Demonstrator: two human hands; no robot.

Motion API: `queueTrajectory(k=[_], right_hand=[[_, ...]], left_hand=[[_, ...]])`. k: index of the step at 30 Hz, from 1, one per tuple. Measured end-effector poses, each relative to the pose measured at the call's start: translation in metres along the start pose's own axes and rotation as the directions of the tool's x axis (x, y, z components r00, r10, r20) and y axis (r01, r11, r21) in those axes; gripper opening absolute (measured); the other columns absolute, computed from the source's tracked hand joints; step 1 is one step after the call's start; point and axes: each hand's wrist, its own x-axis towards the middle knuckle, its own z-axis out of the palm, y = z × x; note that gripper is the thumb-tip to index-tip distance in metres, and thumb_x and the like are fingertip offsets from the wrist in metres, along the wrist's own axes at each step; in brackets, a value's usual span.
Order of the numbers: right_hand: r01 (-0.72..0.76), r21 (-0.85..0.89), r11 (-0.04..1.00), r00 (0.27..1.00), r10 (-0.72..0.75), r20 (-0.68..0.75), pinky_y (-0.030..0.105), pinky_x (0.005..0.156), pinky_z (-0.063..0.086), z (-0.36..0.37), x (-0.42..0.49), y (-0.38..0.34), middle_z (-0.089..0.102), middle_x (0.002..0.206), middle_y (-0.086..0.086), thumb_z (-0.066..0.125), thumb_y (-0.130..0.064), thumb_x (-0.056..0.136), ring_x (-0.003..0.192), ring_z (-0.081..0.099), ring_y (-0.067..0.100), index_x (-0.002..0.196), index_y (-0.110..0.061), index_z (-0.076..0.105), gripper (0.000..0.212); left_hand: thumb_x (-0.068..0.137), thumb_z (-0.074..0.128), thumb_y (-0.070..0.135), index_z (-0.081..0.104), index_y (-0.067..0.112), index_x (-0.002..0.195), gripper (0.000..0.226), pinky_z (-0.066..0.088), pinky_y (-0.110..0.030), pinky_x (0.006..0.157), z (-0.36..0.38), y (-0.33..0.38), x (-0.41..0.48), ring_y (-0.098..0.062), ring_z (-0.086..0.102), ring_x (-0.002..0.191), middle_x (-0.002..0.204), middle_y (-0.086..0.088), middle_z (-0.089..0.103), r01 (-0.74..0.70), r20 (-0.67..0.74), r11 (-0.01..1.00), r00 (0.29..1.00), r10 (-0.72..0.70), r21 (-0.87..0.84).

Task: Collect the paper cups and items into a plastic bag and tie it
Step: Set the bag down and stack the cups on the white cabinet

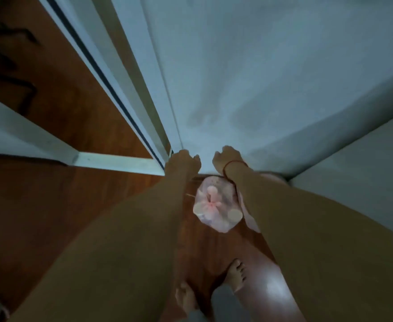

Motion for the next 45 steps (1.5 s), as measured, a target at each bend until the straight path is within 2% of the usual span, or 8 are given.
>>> queueTrajectory(k=[6,10,21,28,31,37,40,45], right_hand=[[0.194,-0.193,0.962,0.930,-0.243,-0.275,0.040,0.104,0.035,-0.124,-0.166,-0.062,0.047,0.137,0.008,0.035,-0.022,0.097,0.126,0.047,0.028,0.131,-0.010,0.047,0.038],[0.189,-0.273,0.943,0.866,-0.291,-0.406,0.041,0.107,0.032,-0.158,-0.266,-0.050,0.041,0.143,0.006,0.034,-0.020,0.097,0.130,0.043,0.028,0.134,-0.012,0.044,0.040],[-0.045,-0.051,0.998,0.790,0.004,-0.613,0.044,0.110,0.034,-0.244,-0.415,0.107,0.046,0.141,0.012,0.038,-0.019,0.095,0.129,0.045,0.030,0.136,-0.010,0.044,0.042],[-0.209,0.057,0.976,0.783,0.202,-0.588,0.042,0.107,0.035,-0.281,-0.425,0.228,0.046,0.139,0.011,0.039,-0.017,0.095,0.127,0.045,0.031,0.134,-0.011,0.043,0.040],[-0.203,0.056,0.978,0.803,0.199,-0.562,0.043,0.110,0.031,-0.299,-0.409,0.267,0.041,0.144,0.012,0.038,-0.016,0.096,0.131,0.041,0.031,0.139,-0.010,0.038,0.044],[-0.116,0.025,0.993,0.884,0.115,-0.454,0.041,0.102,0.044,-0.320,-0.362,0.329,0.049,0.135,0.013,0.046,-0.012,0.091,0.121,0.051,0.031,0.133,-0.006,0.045,0.042],[-0.068,0.045,0.997,0.915,0.080,-0.396,0.039,0.110,0.036,-0.323,-0.340,0.345,0.028,0.151,0.010,0.046,-0.013,0.092,0.135,0.037,0.029,0.142,-0.007,0.033,0.051],[0.042,0.139,0.989,0.878,0.030,-0.478,0.035,0.113,0.033,-0.343,-0.309,0.363,-0.007,0.161,0.002,0.043,0.006,0.085,0.146,0.019,0.023,0.152,-0.009,0.007,0.078]], left_hand=[[0.101,0.032,0.039,0.044,0.007,0.142,0.054,0.032,-0.040,0.113,-0.148,0.042,-0.154,-0.030,0.038,0.139,0.148,-0.014,0.045,-0.223,-0.218,0.946,0.937,0.275,0.235],[0.102,0.030,0.037,0.040,0.008,0.145,0.053,0.021,-0.043,0.117,-0.184,0.062,-0.252,-0.029,0.031,0.143,0.151,-0.014,0.040,-0.331,-0.281,0.902,0.870,0.406,0.277],[0.099,0.039,0.035,0.041,0.012,0.145,0.051,0.031,-0.040,0.112,-0.123,0.175,-0.418,-0.029,0.037,0.139,0.148,-0.011,0.044,-0.635,-0.188,0.734,0.711,0.677,0.241],[0.098,0.040,0.035,0.036,0.015,0.148,0.054,0.034,-0.038,0.110,-0.042,0.258,-0.456,-0.028,0.037,0.140,0.153,-0.008,0.039,-0.723,-0.030,0.668,0.674,0.738,0.175],[0.099,0.041,0.036,0.033,0.016,0.150,0.055,0.034,-0.038,0.114,-0.018,0.299,-0.457,-0.026,0.035,0.142,0.156,-0.007,0.035,-0.730,-0.008,0.675,0.678,0.735,0.109],[0.097,0.041,0.029,0.038,0.015,0.145,0.050,0.043,-0.039,0.105,0.025,0.363,-0.456,-0.029,0.050,0.128,0.146,-0.009,0.046,-0.665,-0.009,0.747,0.747,0.665,-0.004],[0.097,0.041,0.027,0.037,0.016,0.146,0.051,0.043,-0.041,0.106,0.038,0.378,-0.449,-0.029,0.049,0.130,0.145,-0.011,0.048,-0.631,0.020,0.774,0.774,0.632,-0.040],[0.096,0.038,0.021,0.034,0.023,0.150,0.054,0.047,-0.043,0.104,0.050,0.415,-0.415,-0.031,0.055,0.125,0.146,-0.008,0.049,-0.626,0.021,0.777,0.778,0.628,-0.058]])
